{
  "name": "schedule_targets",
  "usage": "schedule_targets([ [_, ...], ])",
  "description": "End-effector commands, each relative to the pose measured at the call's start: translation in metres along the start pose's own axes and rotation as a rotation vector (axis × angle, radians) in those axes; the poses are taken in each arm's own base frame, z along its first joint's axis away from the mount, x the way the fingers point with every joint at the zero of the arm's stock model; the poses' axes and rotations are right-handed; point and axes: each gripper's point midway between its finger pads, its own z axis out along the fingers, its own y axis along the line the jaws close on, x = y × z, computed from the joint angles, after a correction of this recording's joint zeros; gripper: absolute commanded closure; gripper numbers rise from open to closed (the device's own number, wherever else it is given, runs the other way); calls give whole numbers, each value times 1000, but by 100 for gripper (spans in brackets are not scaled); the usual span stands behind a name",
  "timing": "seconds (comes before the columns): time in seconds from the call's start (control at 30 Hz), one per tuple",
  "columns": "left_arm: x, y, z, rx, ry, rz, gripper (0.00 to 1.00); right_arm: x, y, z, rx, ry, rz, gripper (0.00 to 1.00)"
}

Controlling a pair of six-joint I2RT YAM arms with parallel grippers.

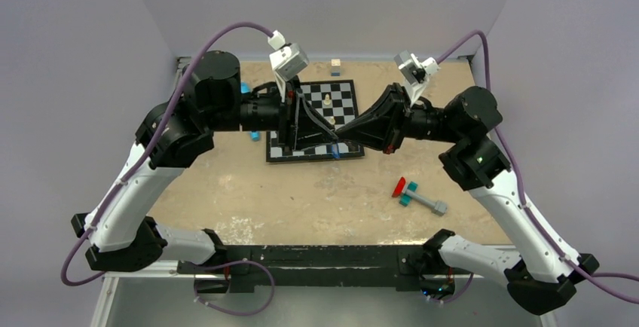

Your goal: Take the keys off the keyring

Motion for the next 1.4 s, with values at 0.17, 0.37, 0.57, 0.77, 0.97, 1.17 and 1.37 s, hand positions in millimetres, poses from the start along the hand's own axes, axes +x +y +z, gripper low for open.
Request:
schedule_targets([
  [0.17,-2,-5,-18,-25,-5,85,10,10,-1,-5,36,36,3,100],
  [0.37,-5,6,-35,-96,-10,123,11,28,-25,-5,123,124,103,100],
  [0.57,6,39,-30,-163,38,14,19,66,-77,-11,166,191,463,100],
  [0.77,21,63,-23,-253,87,-69,13,72,-101,-15,261,193,494,100],
  [0.97,34,94,-21,-378,115,-94,8,87,-132,-13,348,228,511,100],
  [1.17,28,129,-28,-493,49,-142,7,85,-160,-10,451,195,528,100],
  [1.37,26,163,-30,-505,-21,-376,11,76,-173,-12,504,263,473,100],
])
